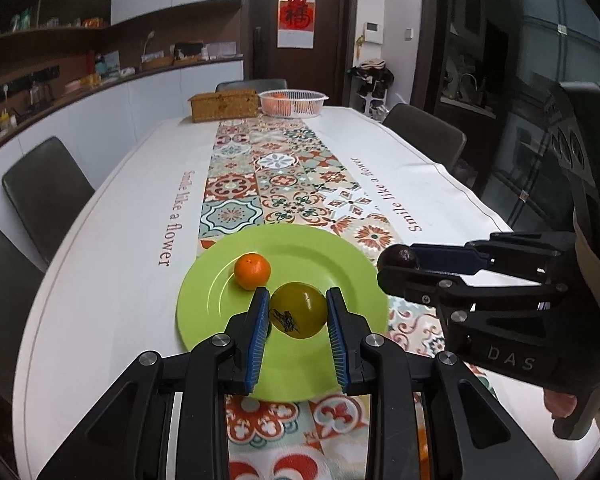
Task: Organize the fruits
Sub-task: 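Lower both held fruits onto the green plate and open both grippers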
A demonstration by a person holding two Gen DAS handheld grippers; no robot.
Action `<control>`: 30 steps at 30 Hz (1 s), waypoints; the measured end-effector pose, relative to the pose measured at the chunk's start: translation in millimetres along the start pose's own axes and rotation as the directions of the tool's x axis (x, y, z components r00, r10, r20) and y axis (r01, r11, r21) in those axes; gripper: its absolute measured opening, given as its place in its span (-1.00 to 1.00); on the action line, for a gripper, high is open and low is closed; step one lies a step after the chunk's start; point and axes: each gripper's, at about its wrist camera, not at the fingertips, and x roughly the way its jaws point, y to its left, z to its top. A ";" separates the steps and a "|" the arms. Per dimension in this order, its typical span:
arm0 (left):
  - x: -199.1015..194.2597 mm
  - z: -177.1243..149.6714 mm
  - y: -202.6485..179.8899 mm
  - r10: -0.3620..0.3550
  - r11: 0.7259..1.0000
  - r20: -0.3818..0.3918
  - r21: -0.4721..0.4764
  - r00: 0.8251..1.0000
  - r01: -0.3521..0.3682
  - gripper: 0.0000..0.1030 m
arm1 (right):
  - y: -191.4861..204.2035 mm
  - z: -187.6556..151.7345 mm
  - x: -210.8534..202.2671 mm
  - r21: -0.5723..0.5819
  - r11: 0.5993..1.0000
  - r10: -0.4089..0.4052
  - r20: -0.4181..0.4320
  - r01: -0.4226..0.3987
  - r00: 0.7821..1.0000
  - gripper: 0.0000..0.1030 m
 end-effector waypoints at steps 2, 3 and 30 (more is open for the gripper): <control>8.2 1.6 5.4 -0.011 1.000 -0.014 -0.016 1.000 0.010 -0.45 | -1.2 3.6 11.8 0.005 1.000 0.005 -0.016 -0.005 1.000 -0.40; 14.8 2.5 9.1 -0.013 1.000 -0.025 -0.025 1.000 0.012 -0.44 | -1.9 5.3 17.5 0.006 1.000 0.012 -0.023 -0.011 1.000 -0.40; 67.3 0.8 31.9 0.035 0.998 -0.167 -0.049 0.985 -0.044 -0.29 | -25.2 11.0 86.5 0.079 0.997 0.020 -0.145 -0.009 0.989 -0.32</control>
